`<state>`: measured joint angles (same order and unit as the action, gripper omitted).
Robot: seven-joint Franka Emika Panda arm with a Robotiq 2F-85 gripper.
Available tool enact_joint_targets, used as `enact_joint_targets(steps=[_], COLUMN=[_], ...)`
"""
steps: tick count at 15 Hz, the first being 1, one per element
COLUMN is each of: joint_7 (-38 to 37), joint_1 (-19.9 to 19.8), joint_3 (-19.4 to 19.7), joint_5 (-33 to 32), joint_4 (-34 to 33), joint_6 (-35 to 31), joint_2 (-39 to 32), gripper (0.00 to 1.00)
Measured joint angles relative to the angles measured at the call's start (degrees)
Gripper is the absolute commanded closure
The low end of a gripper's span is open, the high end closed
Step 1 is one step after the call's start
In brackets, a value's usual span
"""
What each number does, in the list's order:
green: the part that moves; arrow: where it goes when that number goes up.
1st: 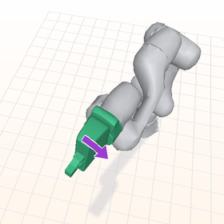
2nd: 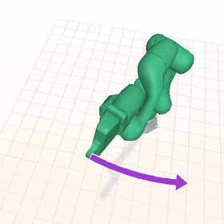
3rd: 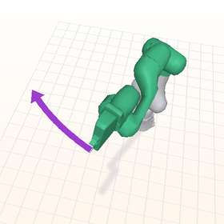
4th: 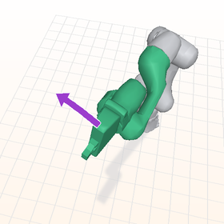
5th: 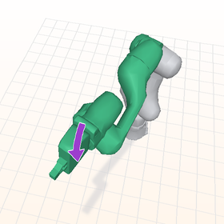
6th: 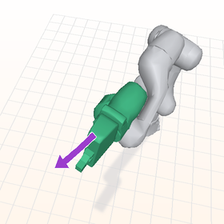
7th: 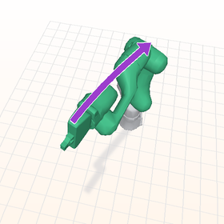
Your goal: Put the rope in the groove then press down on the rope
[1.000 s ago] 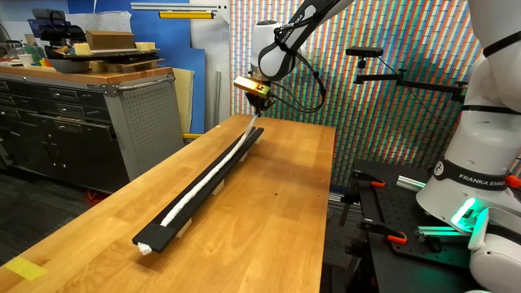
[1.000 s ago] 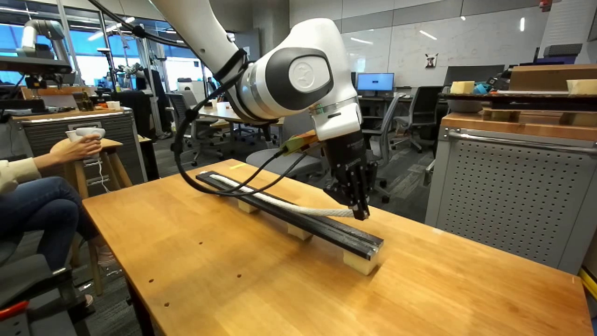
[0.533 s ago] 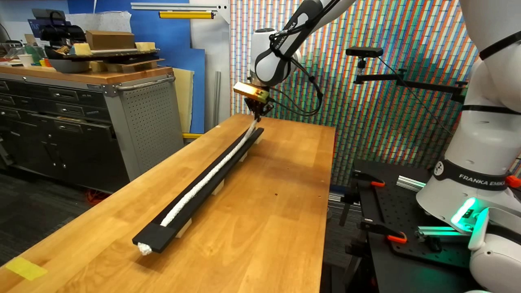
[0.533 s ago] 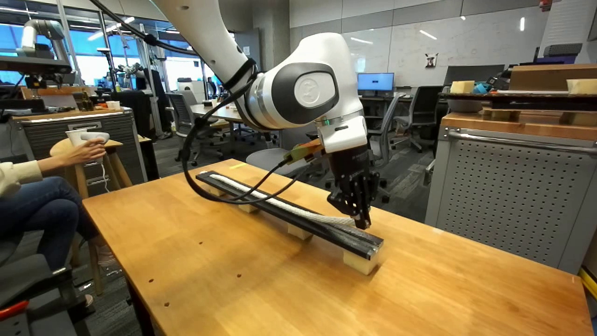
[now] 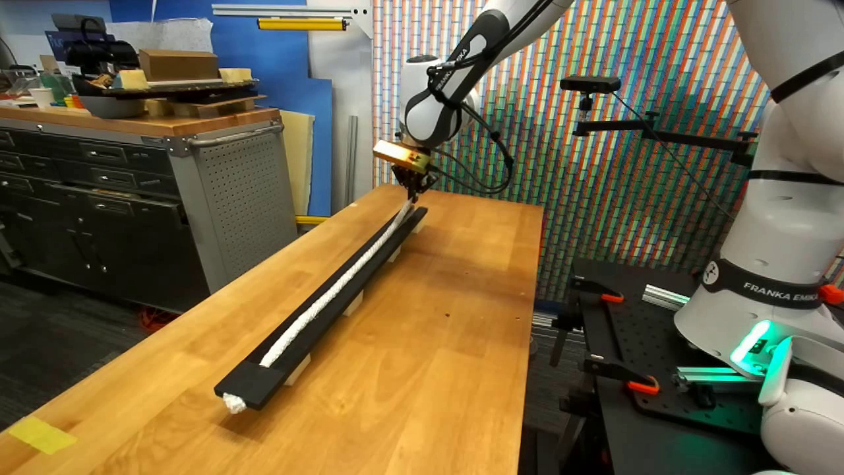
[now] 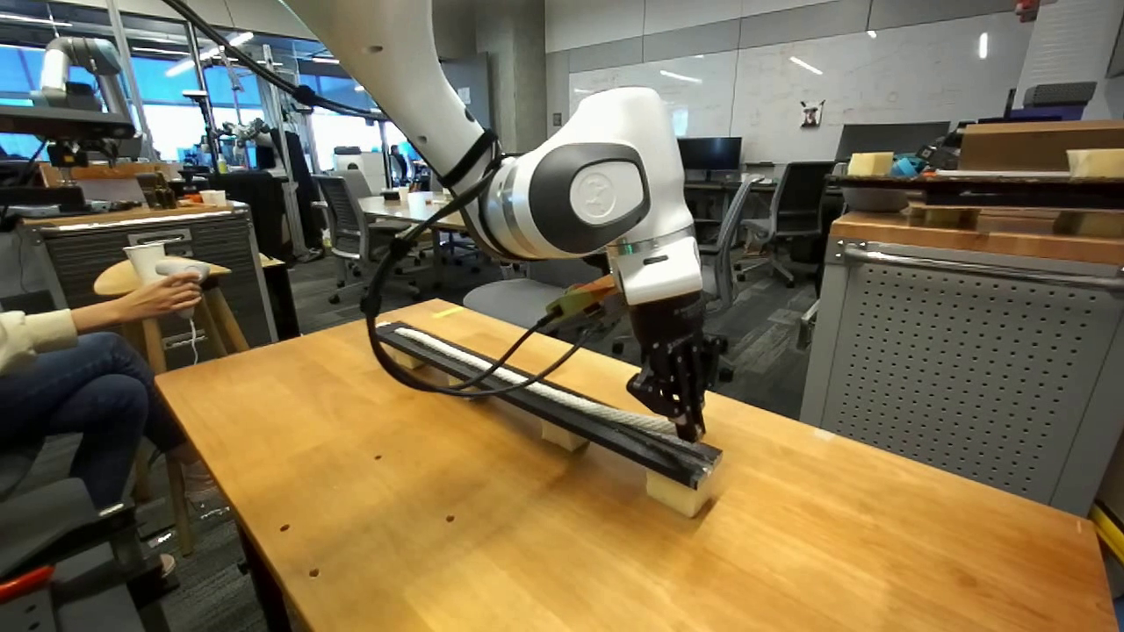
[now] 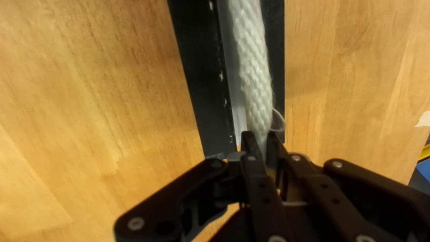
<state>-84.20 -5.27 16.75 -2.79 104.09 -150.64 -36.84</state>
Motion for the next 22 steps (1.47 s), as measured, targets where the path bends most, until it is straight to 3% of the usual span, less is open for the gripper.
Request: enact_joint_targets(steps=[22], joint_7=[0.5], joint_1=[-0.8], joint_3=[0.5], joint_5=[0.0], joint_4=[-4.5], joint_6=[5.6], joint_2=[-3.4], gripper=[0.97])
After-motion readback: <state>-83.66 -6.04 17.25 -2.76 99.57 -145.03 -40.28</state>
